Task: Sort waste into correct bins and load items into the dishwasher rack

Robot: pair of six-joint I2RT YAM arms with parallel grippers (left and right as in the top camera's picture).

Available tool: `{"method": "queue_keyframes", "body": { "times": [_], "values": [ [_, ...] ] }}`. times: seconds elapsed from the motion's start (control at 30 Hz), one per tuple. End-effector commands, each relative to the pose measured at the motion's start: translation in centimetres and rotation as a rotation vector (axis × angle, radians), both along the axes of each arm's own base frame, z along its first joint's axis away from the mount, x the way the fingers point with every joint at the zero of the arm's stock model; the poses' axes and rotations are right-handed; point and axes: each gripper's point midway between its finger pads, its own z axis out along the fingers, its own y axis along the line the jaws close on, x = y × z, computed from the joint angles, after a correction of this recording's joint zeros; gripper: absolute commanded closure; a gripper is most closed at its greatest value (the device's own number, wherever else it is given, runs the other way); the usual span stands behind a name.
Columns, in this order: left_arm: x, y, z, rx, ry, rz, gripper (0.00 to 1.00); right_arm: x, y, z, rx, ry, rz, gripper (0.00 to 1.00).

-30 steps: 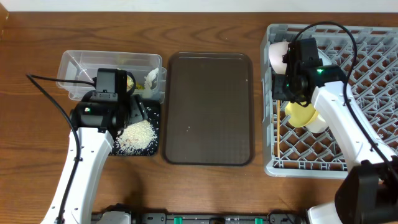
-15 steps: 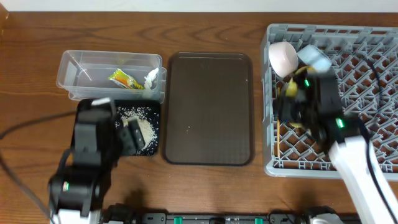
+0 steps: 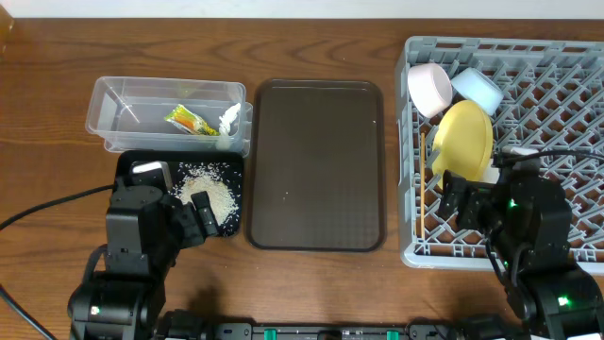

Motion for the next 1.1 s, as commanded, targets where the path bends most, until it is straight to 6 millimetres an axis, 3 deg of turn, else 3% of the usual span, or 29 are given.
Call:
{"method": "queue_keyframes", "body": {
  "times": [0.0,0.63,0.83,1.07],
  "values": [
    [-0.1,-0.1,-0.4,0.0,0.014,-0.006,0.09,-0.1,-0.4,-0.5,-0.015,0.009,-0.016,0.01],
    [-0.1,-0.1,-0.4,0.0,0.014,-0.006,0.08,-0.6,-1.2,-0.6,-0.045,0.01,-0.043,0.01],
    [-0.1,-0.1,-0.4,0.001,0.014,-0.006,0.08,0.4,-1.5,0.0,-0.115,-0.137,0.019,0.01],
    [-0.1,-0.1,-0.4,0.001,0.014,-0.006,0.08,0.5,-1.7,-0.7,-0.078,-0.404,0.019,0.01]
  ]
}}
